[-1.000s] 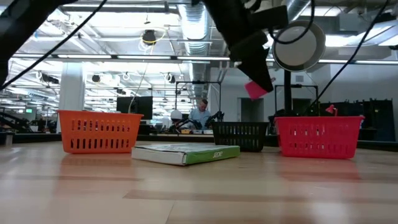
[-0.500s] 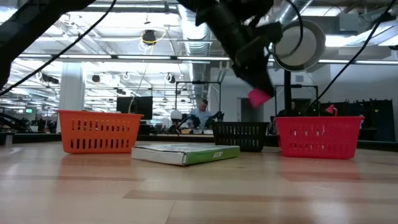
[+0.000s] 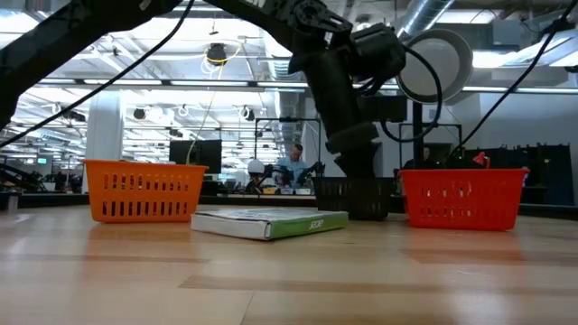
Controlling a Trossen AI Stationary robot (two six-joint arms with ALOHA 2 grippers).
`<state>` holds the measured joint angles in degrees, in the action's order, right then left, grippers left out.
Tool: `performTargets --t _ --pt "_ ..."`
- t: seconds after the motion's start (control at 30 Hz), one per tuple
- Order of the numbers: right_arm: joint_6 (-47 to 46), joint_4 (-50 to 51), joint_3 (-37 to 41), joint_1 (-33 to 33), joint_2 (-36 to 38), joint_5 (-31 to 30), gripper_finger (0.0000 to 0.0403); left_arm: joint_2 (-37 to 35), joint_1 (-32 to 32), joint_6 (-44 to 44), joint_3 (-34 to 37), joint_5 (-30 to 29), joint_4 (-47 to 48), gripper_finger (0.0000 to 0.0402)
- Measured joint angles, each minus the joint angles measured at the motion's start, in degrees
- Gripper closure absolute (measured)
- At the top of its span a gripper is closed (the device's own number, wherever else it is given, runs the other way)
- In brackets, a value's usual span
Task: Pick and place items into bin
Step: Put the red charger adapter into the black bin, then put the white card reader box into the red bin
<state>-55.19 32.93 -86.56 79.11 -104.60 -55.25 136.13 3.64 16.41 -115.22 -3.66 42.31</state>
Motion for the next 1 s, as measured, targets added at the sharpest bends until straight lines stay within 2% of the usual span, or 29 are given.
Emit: performTargets --t 0.33,0.53,0.73,0.9,1.0 --pt "0.2 0.0 0.0 -0.5 0.0 0.4 0.0282 0.0 -0.7 -0.2 0.0 -0.3 2.2 0.0222" --pt "1.0 -0.1 0.0 -0.7 0.0 1.2 0.0282 0.0 -1.9 0.3 0.0 -6.9 2.5 0.0201" --pt "1.6 -0.2 0.0 -1.5 0.0 1.2 0.0282 0.0 -2.6 0.0 -0.2 -8.7 3.6 0.0190" --pt "1.7 -0.2 0.0 -1.8 0.0 1.2 0.0282 0.0 -3.2 0.9 -4.9 -8.8 6.4 0.0197" --pt "3.4 -0.4 0.0 -2.4 0.0 0.5 0.0282 0.0 -3.3 0.4 -11.1 -8.8 12.7 0.0199"
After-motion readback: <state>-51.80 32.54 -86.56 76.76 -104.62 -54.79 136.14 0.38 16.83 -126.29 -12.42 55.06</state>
